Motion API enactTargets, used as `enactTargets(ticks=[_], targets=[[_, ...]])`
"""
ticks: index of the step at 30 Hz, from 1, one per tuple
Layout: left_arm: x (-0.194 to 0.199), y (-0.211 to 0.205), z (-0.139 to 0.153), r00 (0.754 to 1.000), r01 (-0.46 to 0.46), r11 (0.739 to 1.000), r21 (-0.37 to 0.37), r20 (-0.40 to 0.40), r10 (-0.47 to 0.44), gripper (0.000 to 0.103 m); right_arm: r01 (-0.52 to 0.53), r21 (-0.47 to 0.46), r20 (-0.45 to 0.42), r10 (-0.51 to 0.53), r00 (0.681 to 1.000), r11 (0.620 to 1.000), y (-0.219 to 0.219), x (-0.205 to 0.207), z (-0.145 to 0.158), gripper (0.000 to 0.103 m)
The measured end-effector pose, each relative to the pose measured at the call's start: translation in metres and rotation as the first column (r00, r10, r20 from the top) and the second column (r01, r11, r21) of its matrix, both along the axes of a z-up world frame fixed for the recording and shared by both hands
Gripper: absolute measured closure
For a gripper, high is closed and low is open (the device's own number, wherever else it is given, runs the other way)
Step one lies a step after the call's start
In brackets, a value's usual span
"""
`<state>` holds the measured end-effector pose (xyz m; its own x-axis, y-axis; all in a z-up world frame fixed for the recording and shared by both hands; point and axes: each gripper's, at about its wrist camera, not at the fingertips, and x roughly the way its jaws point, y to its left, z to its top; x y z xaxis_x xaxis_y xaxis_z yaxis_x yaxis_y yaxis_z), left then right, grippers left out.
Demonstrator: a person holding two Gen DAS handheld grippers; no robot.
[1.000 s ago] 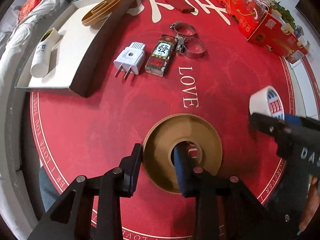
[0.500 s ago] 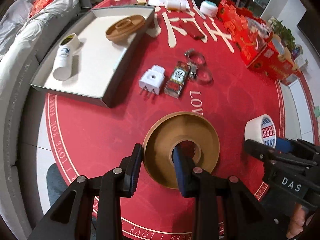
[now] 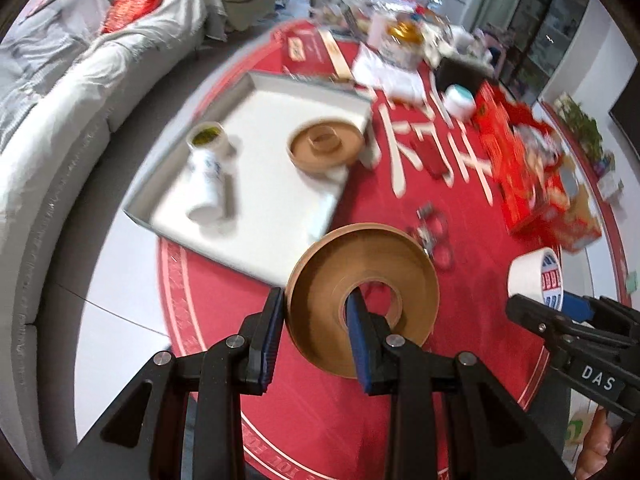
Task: Organize rigid objects
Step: 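Lift and carry the brown ring and tape roll over the gray tray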
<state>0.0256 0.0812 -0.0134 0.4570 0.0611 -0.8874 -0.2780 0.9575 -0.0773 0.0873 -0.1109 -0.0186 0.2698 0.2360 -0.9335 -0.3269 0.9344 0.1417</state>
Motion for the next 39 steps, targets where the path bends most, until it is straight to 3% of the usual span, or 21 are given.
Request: enactTargets(ticks=[10, 26, 32, 39], targets=[[0.021, 0.043, 0.045, 0.991, -0.092, 0.995, 0.025, 0.101, 0.089, 0.069, -0.077, 0.037, 0.097, 0.073, 0.993, 0.996, 0.048, 0.035, 0.05, 0.049], [0.061, 0.085, 0.073, 0.967, -0.2, 0.98, 0.008, 0.164, 0.196, 0.069, -0.151, 0.098, 0.214, 0.127, 0.969, 0.984, 0.125, 0.088, 0.108, 0.049], [0.076, 0.098, 0.075, 0.957, -0.242, 0.97, 0.018, 0.171, 0.236, 0.069, -0.18, 0.104, 0.237, 0.151, 0.96, 0.978, 0.149, 0.103, 0.115, 0.049], [0.086, 0.105, 0.055, 0.957, -0.261, 0.965, 0.013, 0.132, 0.257, 0.069, -0.181, 0.103, 0.191, 0.159, 0.969, 0.978, 0.161, 0.115, 0.092, 0.049]])
